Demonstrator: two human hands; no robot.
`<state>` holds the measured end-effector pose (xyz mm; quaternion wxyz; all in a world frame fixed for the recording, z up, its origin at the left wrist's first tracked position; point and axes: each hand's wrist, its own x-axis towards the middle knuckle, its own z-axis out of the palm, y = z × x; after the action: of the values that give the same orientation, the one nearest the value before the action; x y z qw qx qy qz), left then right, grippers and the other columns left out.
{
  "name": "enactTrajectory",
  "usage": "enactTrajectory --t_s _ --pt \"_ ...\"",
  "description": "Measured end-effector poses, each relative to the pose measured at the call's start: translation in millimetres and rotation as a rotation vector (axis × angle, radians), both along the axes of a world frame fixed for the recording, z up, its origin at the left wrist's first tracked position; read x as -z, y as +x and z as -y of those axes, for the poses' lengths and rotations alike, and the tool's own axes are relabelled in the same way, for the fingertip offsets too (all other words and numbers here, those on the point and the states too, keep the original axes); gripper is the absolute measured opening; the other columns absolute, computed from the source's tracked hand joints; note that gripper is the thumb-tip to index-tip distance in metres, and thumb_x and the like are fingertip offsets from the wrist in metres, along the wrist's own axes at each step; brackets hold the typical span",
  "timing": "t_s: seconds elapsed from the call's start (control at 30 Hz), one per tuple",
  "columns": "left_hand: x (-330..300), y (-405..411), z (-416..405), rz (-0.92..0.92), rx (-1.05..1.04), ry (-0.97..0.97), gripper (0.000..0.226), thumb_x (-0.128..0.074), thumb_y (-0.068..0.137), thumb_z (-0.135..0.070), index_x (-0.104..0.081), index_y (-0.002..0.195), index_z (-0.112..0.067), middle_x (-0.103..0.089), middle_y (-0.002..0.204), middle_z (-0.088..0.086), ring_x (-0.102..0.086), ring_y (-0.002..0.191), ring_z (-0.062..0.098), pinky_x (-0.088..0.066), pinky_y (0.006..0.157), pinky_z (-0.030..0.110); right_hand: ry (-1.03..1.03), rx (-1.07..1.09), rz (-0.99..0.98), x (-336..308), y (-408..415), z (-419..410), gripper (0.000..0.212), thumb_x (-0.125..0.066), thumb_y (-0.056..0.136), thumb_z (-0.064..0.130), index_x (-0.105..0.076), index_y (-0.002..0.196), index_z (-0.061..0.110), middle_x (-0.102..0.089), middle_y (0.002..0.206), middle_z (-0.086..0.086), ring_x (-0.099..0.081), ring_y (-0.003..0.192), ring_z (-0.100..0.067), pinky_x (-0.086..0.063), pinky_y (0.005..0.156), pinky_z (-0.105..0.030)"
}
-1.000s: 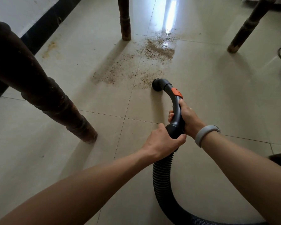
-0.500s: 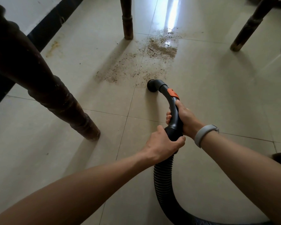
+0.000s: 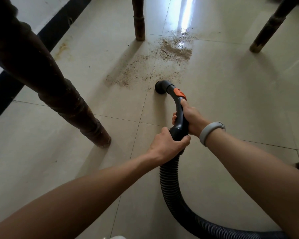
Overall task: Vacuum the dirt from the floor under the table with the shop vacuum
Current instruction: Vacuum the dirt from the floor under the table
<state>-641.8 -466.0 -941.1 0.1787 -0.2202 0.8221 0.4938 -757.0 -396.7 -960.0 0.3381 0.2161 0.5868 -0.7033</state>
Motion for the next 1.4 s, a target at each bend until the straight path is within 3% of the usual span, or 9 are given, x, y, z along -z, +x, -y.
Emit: enactTrajectory --t_s 0.2,0.4,0.63,0.87,1.13,1.3,1.4 --pt "0 13 -2 0.018 0.026 0.007 0.055 -0.061 0.083 -0.050 -0.041 0.117 -0.010 -0.057 0.095 0.003 -0.062 0.087 0.019 -0.056 0.074 0.033 0.007 -0.023 0.031 3 11 -2 0.033 -0.044 0.098 0.038 -0.043 0.097 0.005 -0.049 0.069 -0.010 -0.048 0.045 -0.017 -0.048 0.043 -0.023" --pt "-2 2 7 0.002 -0.016 0.021 0.055 -0.062 0.083 -0.049 -0.044 0.117 -0.010 -0.057 0.091 0.001 -0.057 0.074 0.011 -0.048 0.058 0.022 0.022 -0.034 0.004 -4 1 11 0.033 -0.044 0.098 0.037 -0.043 0.092 0.005 -0.048 0.068 -0.010 -0.048 0.049 -0.019 -0.046 0.042 -0.022" --pt "1 24 12 0.038 0.000 0.048 0.051 -0.060 0.085 -0.048 -0.041 0.116 -0.013 -0.053 0.084 -0.005 -0.055 0.071 0.006 -0.045 0.054 0.019 0.007 -0.091 0.022 2 20 16 0.032 -0.044 0.098 0.037 -0.043 0.095 0.005 -0.048 0.068 -0.009 -0.048 0.046 -0.017 -0.048 0.046 -0.024" --pt "1 6 27 0.000 -0.055 0.035 0.053 -0.061 0.083 -0.050 -0.047 0.115 -0.010 -0.062 0.095 0.005 -0.063 0.083 0.018 -0.052 0.064 0.027 0.073 -0.070 -0.059 -7 6 37 0.030 -0.044 0.099 0.032 -0.042 0.087 0.004 -0.046 0.067 -0.011 -0.047 0.047 -0.020 -0.044 0.043 -0.025" --pt "1 13 30 0.015 -0.032 0.034 0.055 -0.061 0.083 -0.050 -0.045 0.117 -0.011 -0.060 0.097 0.005 -0.062 0.085 0.018 -0.052 0.065 0.026 0.075 -0.083 -0.004 -3 10 38 0.032 -0.046 0.097 0.037 -0.043 0.092 0.005 -0.050 0.068 -0.010 -0.050 0.049 -0.019 -0.046 0.049 -0.030" --pt "2 28 35 0.024 -0.018 0.043 0.051 -0.060 0.085 -0.049 -0.043 0.116 -0.012 -0.055 0.086 -0.003 -0.059 0.078 0.011 -0.050 0.061 0.023 0.020 -0.077 0.025 -3 25 39 0.031 -0.045 0.098 0.036 -0.044 0.096 0.004 -0.049 0.069 -0.009 -0.050 0.051 -0.018 -0.049 0.049 -0.028" --pt "7 31 47 0.030 0.001 0.017 0.050 -0.059 0.085 -0.050 -0.042 0.115 -0.013 -0.059 0.089 0.000 -0.062 0.080 0.014 -0.055 0.069 0.029 0.015 -0.067 0.016 -3 31 47 0.030 -0.048 0.097 0.032 -0.045 0.097 0.003 -0.050 0.070 -0.010 -0.053 0.054 -0.019 -0.051 0.049 -0.028"
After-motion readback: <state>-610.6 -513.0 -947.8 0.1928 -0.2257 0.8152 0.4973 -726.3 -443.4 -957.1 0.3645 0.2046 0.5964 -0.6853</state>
